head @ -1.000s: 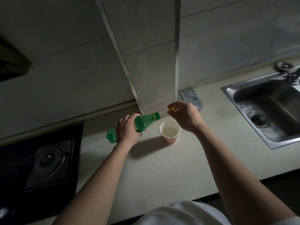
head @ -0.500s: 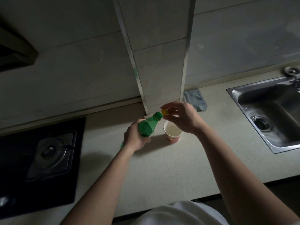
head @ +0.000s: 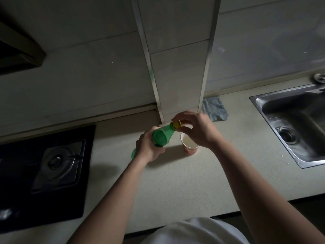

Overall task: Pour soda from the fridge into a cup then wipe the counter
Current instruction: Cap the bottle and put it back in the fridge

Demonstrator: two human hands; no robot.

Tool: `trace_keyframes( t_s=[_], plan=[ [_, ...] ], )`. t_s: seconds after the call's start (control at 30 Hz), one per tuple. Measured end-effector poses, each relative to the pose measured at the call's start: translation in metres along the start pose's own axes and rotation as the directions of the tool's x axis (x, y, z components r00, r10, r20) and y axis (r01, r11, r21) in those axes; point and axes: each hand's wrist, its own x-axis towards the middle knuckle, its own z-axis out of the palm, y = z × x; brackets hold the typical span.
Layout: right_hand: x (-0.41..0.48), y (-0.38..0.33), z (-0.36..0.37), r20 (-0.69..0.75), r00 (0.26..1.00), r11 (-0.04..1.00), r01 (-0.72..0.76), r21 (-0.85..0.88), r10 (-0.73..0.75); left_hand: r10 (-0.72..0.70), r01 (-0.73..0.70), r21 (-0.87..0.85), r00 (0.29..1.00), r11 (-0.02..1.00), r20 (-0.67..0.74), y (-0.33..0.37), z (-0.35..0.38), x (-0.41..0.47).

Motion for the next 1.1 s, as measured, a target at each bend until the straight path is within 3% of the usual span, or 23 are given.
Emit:
trace_keyframes(
  t_s=[0.47, 0.73, 1.1],
  plan=[
    [0.005, 0.000, -0.002, 0.021, 1.000, 0.997, 0.021, -0.077, -0.020, 0.114, -0.106, 0.077, 0.987, 0.991, -0.111, -0.003, -0.004, 0.003],
    [0.005, -0.010, 0.001, 0.059, 0.991, 0.985, 0.130, -0.111, -0.124, 0.121, -0.123, 0.005, 0.982, 0.992, 0.143, -0.010, -0.026, 0.010],
    [0.006, -0.003, 0.003, -0.003, 1.000, 0.995, 0.022, -0.097, -0.022, 0.151, -0.142, 0.104, 0.986, 0.984, -0.077, -0.006, -0.017, 0.002]
  ],
)
